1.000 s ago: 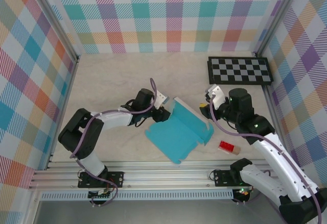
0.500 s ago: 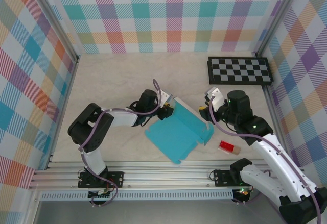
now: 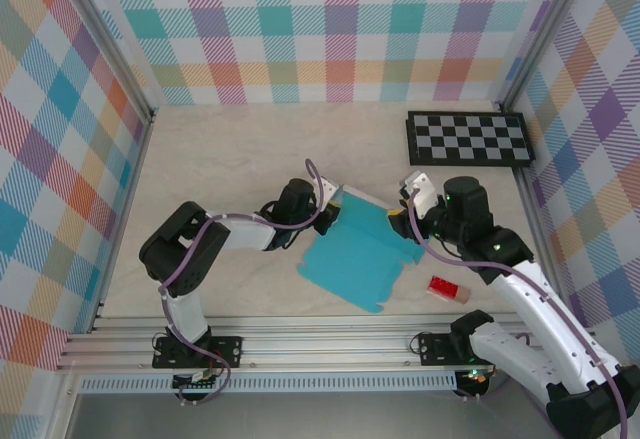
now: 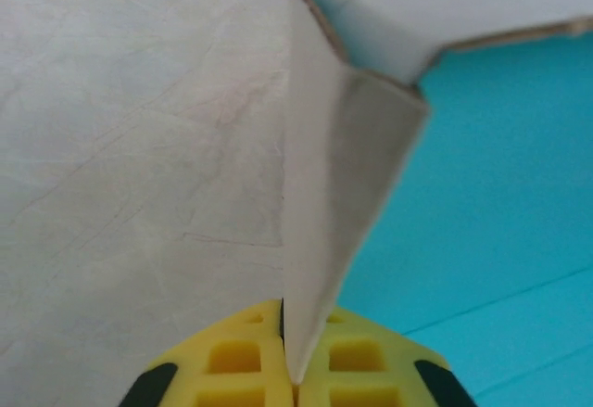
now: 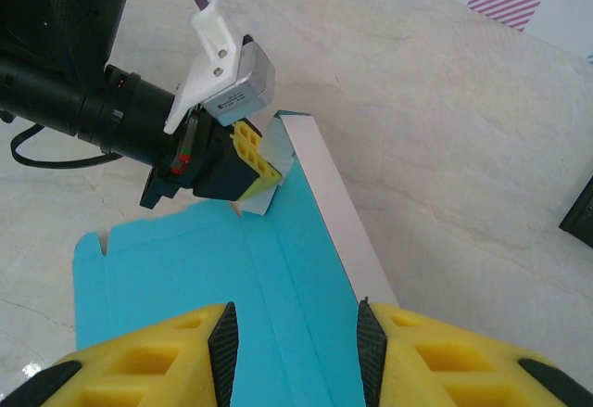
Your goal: Fold the paper box
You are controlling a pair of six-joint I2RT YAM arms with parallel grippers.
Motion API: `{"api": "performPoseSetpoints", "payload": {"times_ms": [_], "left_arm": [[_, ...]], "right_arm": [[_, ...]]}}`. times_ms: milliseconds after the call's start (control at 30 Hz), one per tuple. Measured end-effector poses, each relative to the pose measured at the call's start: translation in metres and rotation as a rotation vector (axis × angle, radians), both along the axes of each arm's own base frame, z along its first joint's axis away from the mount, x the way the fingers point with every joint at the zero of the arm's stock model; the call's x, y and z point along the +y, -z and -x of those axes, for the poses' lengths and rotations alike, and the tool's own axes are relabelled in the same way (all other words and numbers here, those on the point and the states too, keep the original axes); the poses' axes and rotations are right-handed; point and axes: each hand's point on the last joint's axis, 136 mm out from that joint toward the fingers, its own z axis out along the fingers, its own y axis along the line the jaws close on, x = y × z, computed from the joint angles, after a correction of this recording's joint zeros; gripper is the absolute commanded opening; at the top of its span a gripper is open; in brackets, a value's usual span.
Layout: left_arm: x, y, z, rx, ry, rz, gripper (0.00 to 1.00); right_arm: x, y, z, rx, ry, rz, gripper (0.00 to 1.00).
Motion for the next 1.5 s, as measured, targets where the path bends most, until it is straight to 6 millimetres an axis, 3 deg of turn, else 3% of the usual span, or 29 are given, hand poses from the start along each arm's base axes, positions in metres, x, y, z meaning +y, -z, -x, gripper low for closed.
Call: {"api": "performPoseSetpoints", "payload": {"times_ms": [167, 267, 500, 700, 867, 1067, 1233, 1500], "left_arm": [[0.010, 0.002, -0.007, -0.014, -0.074, -0.040, 0.00], [0.025, -0.001, -0.011, -0.009, -0.149, -0.095, 0.00], [0.087, -0.050, -0.017, 0.002, -0.397, -0.174, 0.00], [0.115, -0.066, -0.001, 0.047, -0.445, -0.203, 0.00], [0.123, -0.065, 0.006, 0.060, -0.449, -0.216, 0.00], [0.127, -0.058, 0.011, 0.077, -0.448, -0.234, 0.00], [0.127, -0.056, 0.012, 0.082, -0.443, -0.233, 0.00], [0.123, -0.055, 0.013, 0.086, -0.428, -0.218, 0.00]], "right_arm": [[-0.001, 0.002, -0.002, 0.009, 0.014, 0.000, 0.41], [-0.005, 0.004, -0.011, 0.027, 0.069, 0.006, 0.46], [-0.007, -0.004, -0.066, -0.017, 0.137, 0.111, 0.50], [0.000, 0.006, -0.098, -0.206, -0.199, 0.272, 0.45], [0.007, -0.008, -0.121, -0.348, -0.455, 0.391, 0.40], [0.015, 0.009, -0.109, -0.424, -0.611, 0.459, 0.39], [0.014, 0.044, -0.099, -0.406, -0.669, 0.515, 0.40], [0.019, 0.067, -0.101, -0.417, -0.710, 0.589, 0.42]]}}
